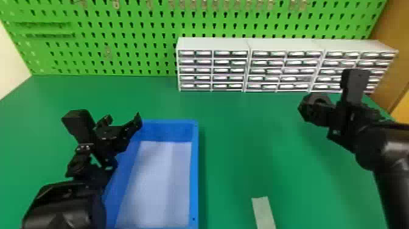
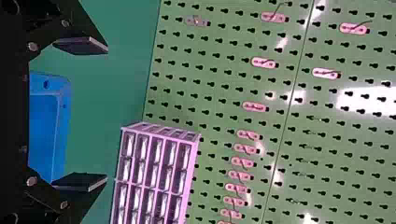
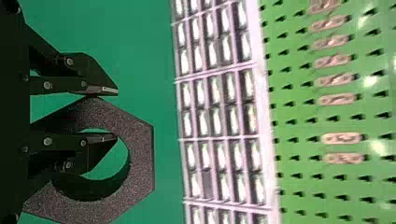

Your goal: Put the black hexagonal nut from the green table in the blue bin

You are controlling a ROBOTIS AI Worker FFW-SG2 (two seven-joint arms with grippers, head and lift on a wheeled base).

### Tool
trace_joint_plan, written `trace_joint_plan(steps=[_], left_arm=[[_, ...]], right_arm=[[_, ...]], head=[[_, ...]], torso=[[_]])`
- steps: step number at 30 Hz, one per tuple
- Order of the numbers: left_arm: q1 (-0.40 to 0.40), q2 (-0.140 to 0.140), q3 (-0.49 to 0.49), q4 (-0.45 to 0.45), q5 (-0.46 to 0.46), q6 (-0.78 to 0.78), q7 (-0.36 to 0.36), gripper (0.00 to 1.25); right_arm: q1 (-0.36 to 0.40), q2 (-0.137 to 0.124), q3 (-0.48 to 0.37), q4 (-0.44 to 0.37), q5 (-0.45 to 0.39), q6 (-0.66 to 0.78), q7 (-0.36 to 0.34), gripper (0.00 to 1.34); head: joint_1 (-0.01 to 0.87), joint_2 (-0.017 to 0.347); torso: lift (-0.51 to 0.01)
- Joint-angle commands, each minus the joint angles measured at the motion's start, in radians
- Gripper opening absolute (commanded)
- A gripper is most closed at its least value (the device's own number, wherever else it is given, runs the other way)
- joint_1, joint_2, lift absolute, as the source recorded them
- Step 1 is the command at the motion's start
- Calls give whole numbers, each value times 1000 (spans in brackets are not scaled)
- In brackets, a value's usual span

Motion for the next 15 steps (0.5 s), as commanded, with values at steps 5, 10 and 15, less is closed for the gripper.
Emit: trace_joint_plan(steps=[5, 10, 15], left_arm=[[0, -3, -2, 1, 0, 0, 0, 954], [0, -3, -2, 1, 0, 0, 0, 954], [-2, -3, -2, 1, 0, 0, 0, 954]], right_arm=[[12, -5, 26, -35, -19, -102, 0, 285], [24, -6, 38, -51, -32, -168, 0, 285], [32, -3, 49, -72, -37, -220, 0, 285]], head=[[686, 51], [686, 51], [686, 51]], torso=[[-97], [-97], [-97]])
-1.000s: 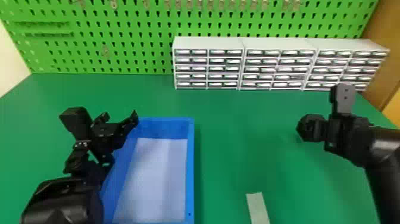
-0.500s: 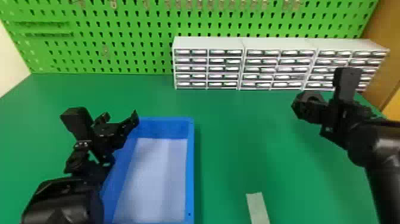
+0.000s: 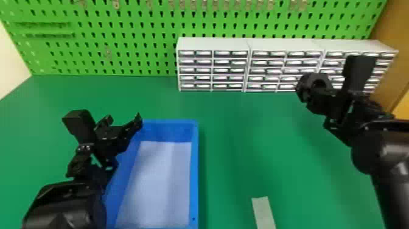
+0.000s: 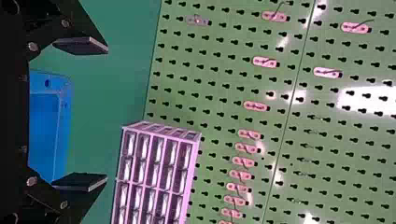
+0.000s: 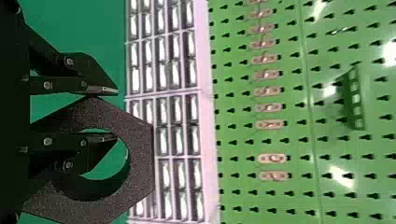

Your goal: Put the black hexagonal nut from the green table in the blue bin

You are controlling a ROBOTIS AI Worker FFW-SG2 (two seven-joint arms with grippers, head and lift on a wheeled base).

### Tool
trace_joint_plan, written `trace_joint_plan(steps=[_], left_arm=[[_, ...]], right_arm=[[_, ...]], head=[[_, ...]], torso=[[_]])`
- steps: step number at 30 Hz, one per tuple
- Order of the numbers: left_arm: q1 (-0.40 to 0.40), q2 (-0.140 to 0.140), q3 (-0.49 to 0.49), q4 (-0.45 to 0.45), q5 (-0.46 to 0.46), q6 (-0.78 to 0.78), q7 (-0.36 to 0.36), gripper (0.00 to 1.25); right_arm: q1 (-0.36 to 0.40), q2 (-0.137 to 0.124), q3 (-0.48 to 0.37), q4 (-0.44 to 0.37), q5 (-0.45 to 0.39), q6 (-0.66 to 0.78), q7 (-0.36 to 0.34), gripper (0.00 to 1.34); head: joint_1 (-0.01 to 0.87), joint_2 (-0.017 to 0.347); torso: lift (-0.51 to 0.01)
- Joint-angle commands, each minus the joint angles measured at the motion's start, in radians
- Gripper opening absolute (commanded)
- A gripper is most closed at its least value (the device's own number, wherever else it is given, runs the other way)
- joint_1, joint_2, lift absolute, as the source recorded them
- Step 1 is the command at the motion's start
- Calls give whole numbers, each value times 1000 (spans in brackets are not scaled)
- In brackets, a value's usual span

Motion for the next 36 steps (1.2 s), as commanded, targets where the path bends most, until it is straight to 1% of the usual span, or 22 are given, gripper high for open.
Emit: trace_joint_plan(steps=[1, 5, 12, 18, 20, 23, 27, 36], left_arm=[[-2, -3, 0, 0, 0, 0, 0, 954], [-2, -3, 0, 0, 0, 0, 0, 954], [-3, -3, 0, 1, 3, 0, 0, 954], [-3, -3, 2, 1, 5, 0, 0, 954], [-5, -3, 2, 3, 5, 0, 0, 954], [-5, -3, 2, 3, 5, 0, 0, 954], [-5, -3, 2, 5, 5, 0, 0, 954], [-5, -3, 2, 6, 5, 0, 0, 954]], right_arm=[[7, 4, 11, -20, -4, -48, 0, 284], [12, 12, 18, -40, -6, -71, 0, 284], [32, 13, 44, -85, 3, -137, 0, 281], [50, 13, 72, -92, 9, -182, 0, 281], [64, 13, 78, -94, 25, -211, 0, 278], [75, 19, 78, -94, 28, -212, 0, 278], [79, 19, 86, -92, 28, -206, 0, 278], [62, 12, 130, -94, 9, -177, 0, 278]], head=[[686, 51], [686, 51], [686, 51], [686, 51], [686, 51], [686, 51], [686, 51], [686, 51]], torso=[[-97], [-97], [-97], [-97], [-97], [-97], [-97], [-97]])
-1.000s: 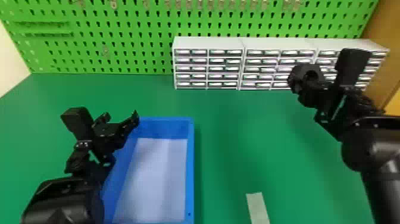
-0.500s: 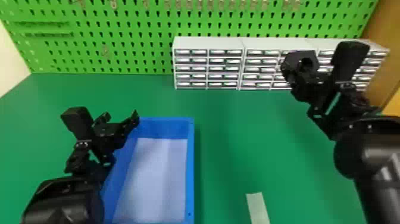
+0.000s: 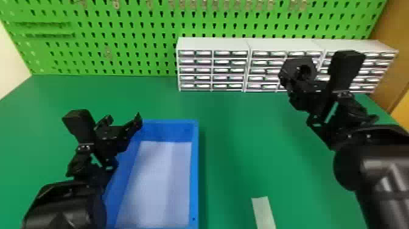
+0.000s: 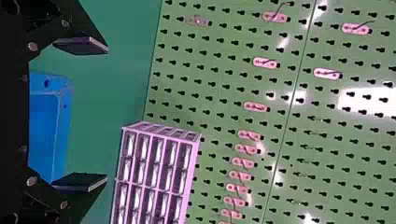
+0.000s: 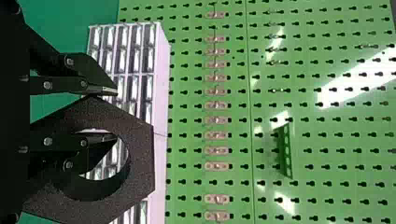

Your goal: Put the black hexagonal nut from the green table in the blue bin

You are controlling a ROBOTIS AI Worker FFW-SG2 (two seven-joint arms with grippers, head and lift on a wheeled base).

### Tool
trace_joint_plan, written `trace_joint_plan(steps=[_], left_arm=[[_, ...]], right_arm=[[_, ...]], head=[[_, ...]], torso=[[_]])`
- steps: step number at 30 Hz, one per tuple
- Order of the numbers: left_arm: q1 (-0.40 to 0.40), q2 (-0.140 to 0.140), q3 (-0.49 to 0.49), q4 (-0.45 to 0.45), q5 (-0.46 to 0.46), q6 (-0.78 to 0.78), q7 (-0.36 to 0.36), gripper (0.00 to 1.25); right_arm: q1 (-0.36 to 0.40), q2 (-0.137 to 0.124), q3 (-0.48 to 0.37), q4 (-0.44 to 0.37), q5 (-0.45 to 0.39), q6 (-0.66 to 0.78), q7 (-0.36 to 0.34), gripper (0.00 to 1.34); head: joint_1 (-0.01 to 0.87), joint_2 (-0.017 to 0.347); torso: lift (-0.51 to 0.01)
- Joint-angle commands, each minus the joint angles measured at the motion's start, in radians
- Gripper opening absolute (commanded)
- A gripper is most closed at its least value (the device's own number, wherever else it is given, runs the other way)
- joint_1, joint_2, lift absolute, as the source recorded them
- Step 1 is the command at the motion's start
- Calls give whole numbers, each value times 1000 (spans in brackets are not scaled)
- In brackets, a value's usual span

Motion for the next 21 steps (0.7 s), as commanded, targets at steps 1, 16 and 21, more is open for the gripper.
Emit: trace_joint_plan(steps=[1, 16, 21], left_arm=[[0, -3, 0, 0, 0, 0, 0, 954], [0, -3, -2, 2, 0, 0, 0, 954], [-2, -3, -2, 2, 0, 0, 0, 954]], right_arm=[[-14, -5, 30, 0, -14, 19, 1, 278], [-42, -8, 139, 9, -41, 62, 12, 278], [-51, 1, 159, 14, -44, 84, 33, 278]], head=[[686, 51], [686, 51], [686, 51]], torso=[[-97], [-97], [-97]])
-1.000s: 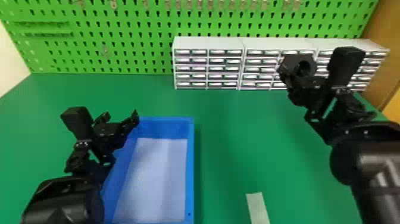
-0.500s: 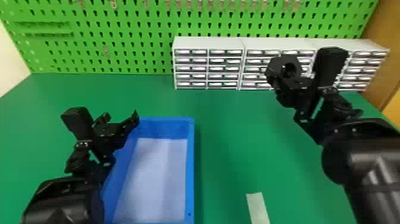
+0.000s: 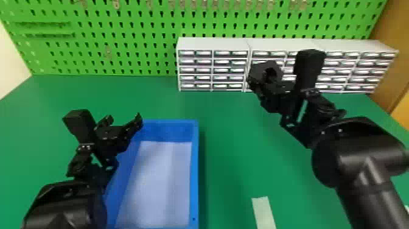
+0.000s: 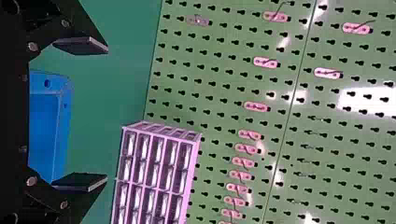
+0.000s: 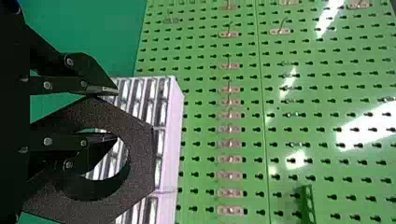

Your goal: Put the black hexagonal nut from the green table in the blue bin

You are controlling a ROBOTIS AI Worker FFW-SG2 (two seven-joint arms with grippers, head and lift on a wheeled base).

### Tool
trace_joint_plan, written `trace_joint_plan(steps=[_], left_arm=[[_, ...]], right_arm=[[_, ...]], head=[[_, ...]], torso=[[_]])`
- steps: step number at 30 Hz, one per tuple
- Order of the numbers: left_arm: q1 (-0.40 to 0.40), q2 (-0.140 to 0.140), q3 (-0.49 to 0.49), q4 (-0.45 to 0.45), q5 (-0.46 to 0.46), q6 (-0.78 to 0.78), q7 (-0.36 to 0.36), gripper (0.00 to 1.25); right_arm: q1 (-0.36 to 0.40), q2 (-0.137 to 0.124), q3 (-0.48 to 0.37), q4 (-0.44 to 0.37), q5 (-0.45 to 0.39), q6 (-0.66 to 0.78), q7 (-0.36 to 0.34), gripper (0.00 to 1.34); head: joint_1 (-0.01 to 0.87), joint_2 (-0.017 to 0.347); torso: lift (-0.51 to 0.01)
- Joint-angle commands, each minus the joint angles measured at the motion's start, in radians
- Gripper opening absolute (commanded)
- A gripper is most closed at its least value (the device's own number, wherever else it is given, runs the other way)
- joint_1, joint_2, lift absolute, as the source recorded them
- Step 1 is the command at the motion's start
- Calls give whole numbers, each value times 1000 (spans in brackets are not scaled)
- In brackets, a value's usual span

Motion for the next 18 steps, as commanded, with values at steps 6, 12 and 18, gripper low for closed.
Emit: trace_joint_plan(steps=[6, 12, 18], left_arm=[[-1, -3, 0, 0, 0, 0, 0, 956], [-1, -3, -1, 0, 0, 0, 0, 954], [-1, -3, -3, 0, 0, 0, 0, 954]], right_arm=[[-17, 26, 37, 12, 0, 40, 44, 278], [-36, 32, 77, 31, -14, 54, 64, 278], [-54, 32, 112, 48, -37, 57, 69, 278]], head=[[686, 51], [686, 51], [686, 51]], torso=[[-97], [-97], [-97]])
